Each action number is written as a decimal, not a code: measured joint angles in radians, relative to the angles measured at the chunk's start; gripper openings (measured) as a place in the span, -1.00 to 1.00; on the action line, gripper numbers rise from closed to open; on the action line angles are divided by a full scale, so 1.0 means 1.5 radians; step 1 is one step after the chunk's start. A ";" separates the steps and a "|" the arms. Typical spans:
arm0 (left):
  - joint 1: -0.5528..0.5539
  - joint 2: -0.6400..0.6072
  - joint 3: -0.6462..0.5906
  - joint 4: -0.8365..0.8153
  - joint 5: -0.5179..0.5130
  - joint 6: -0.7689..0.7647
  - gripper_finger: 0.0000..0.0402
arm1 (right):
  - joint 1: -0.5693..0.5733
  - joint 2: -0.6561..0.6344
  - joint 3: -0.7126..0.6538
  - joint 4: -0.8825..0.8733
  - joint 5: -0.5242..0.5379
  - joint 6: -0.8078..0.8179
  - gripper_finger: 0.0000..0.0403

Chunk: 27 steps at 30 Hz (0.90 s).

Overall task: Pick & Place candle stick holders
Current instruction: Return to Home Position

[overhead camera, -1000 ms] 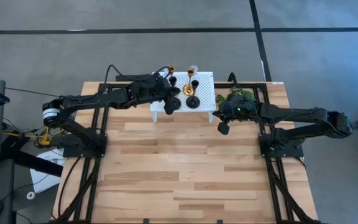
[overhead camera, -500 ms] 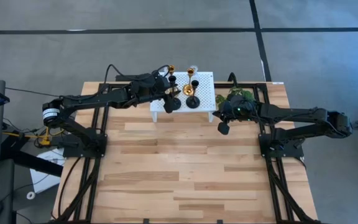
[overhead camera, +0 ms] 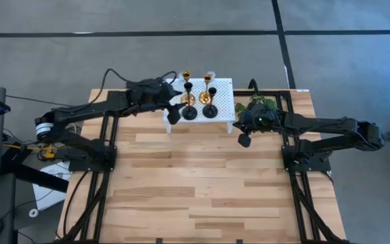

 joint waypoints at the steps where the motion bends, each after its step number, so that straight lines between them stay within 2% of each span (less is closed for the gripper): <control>1: 0.000 -0.013 0.000 -0.019 0.000 0.000 0.19 | 0.000 -0.003 0.000 -0.001 0.000 0.000 -1.00; 6: 0.001 -0.077 -0.001 -0.153 -0.001 0.001 0.08 | 0.000 -0.033 0.000 -0.011 -0.001 -0.001 -1.00; 10: 0.000 -0.132 -0.046 -0.167 0.022 -0.014 -0.10 | 0.000 -0.069 0.000 -0.049 -0.003 -0.017 -1.00; 17: 0.000 -0.255 -0.194 -0.160 0.037 -0.014 -0.70 | 0.001 -0.144 -0.001 -0.108 -0.053 -0.075 -1.00; 20: 0.000 -0.313 -0.271 -0.104 0.068 -0.001 -0.94 | 0.001 -0.178 -0.001 -0.106 -0.098 -0.109 -1.00; 24: 0.000 -0.380 -0.378 0.028 0.154 0.061 -0.95 | 0.000 -0.225 -0.001 -0.101 -0.110 -0.129 -1.00; 27: 0.000 -0.422 -0.445 0.116 0.229 0.067 -0.98 | 0.000 -0.255 -0.001 -0.105 -0.111 -0.137 -1.00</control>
